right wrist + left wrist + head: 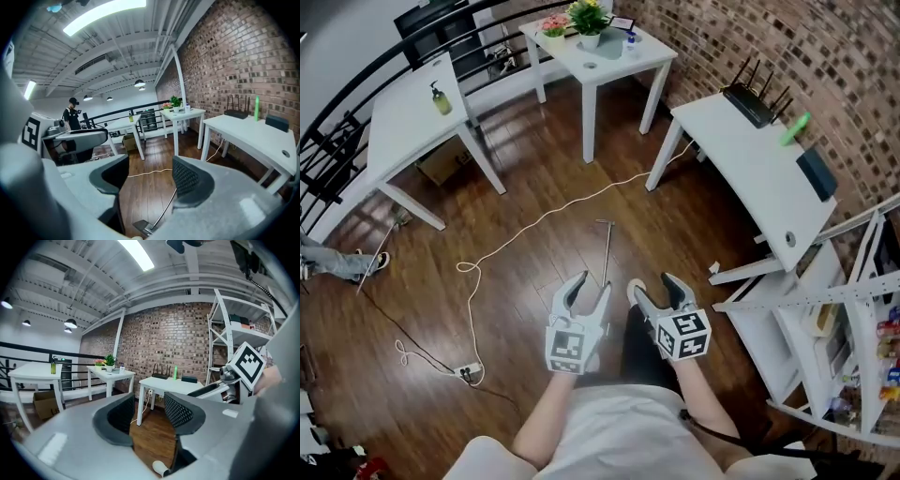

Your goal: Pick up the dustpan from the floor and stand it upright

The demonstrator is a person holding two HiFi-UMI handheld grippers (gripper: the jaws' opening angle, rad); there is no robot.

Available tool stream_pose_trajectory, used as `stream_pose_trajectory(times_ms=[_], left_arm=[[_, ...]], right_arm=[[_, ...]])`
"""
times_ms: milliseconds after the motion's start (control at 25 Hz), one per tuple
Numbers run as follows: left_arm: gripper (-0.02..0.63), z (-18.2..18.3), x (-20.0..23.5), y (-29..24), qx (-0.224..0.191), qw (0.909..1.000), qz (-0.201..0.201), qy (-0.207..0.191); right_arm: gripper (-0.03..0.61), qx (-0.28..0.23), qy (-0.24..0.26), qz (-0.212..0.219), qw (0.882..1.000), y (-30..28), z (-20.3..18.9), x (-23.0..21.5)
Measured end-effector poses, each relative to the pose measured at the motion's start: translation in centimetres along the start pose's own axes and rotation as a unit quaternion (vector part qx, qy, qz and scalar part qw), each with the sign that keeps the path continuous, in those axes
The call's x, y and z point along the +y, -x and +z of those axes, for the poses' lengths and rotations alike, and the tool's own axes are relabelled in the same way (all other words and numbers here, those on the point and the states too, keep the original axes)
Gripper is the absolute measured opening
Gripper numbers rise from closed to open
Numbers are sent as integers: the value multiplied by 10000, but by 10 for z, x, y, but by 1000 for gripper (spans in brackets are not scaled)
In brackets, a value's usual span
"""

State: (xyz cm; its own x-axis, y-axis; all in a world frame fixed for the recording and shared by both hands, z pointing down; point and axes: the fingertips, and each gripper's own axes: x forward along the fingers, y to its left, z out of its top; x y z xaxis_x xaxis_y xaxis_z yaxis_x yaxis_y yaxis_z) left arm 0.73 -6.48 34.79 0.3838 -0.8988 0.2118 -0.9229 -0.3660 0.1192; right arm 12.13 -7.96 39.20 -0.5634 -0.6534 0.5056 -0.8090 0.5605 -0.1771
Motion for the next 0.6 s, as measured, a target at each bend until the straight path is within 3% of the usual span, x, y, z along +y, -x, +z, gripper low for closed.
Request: stream_pose_trajectory(times_ms=[280,600], left_arm=[[216,-59,48,-114,460,9977,286,404],[219,-197,117,-218,1244,9866,640,836]], right_arm=[[276,853,-32,447,9953,-150,-30,-85],[276,2262,-438,814,9697,-329,-153,-162]])
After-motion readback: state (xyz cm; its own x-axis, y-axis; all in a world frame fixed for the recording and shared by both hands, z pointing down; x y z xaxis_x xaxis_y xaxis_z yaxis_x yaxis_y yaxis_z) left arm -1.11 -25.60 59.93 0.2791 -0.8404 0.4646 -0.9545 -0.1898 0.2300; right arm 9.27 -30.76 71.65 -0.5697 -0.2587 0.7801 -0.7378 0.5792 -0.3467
